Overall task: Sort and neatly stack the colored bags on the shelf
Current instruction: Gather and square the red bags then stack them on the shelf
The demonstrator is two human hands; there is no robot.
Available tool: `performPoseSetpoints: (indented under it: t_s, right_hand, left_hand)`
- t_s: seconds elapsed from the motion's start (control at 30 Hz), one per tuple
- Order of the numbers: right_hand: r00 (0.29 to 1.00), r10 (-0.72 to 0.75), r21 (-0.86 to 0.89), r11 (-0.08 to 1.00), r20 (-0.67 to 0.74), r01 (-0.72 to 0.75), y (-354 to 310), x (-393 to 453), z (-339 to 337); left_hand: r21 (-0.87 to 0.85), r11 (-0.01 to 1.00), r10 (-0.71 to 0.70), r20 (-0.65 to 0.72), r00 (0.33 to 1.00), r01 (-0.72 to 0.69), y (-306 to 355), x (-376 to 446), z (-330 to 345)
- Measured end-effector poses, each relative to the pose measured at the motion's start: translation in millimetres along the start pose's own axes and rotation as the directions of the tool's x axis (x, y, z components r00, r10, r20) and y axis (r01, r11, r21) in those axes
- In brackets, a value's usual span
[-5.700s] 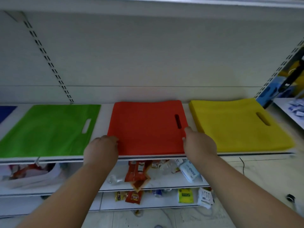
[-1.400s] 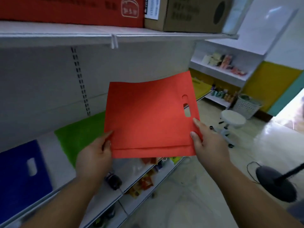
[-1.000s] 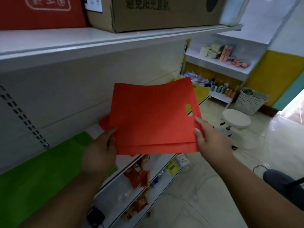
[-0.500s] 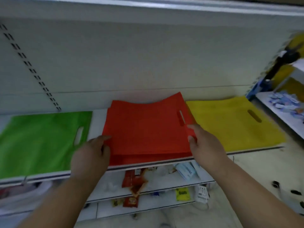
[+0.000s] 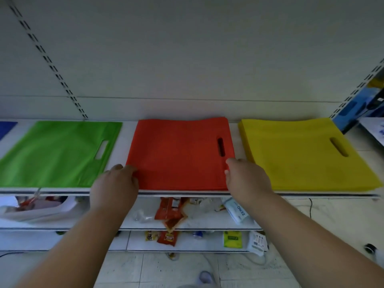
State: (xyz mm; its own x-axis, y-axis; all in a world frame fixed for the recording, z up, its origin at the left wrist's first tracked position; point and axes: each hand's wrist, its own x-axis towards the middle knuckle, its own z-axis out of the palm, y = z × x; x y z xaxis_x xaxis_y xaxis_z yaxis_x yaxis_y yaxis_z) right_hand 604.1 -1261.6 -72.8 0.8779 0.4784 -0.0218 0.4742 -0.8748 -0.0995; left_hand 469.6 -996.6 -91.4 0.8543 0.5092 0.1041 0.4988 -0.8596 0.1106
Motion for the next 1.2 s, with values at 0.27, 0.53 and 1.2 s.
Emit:
performPoseSetpoints:
  t_s: [0.27,0.53,1.2]
  right_hand:
    - [0.988,-0.078,-0.092,0.994,-0.131,0.067,-35.6,-1.6,-34.9]
    - [0.913,-0.284,0.022,0.953,-0.293,0.303,-208.4,-10.3,-58.8]
    - [0.588,-0.751,0.177,0.562,-0.3,0.808,-772.4,-21.6,-30.6]
  left_hand:
    - [-0.061,0.998,0.011,-0.045,0.999,-0.013,-7.8,-5.5,-10.6]
    - [-0.162,0.983,-0.107,-0.119,0.987,0.087,-137.5,-50.5,-49.6]
    - [-0.164,0.784,-0.619,-0.283,0.732,0.599,-635.0,-184.6,-122.6]
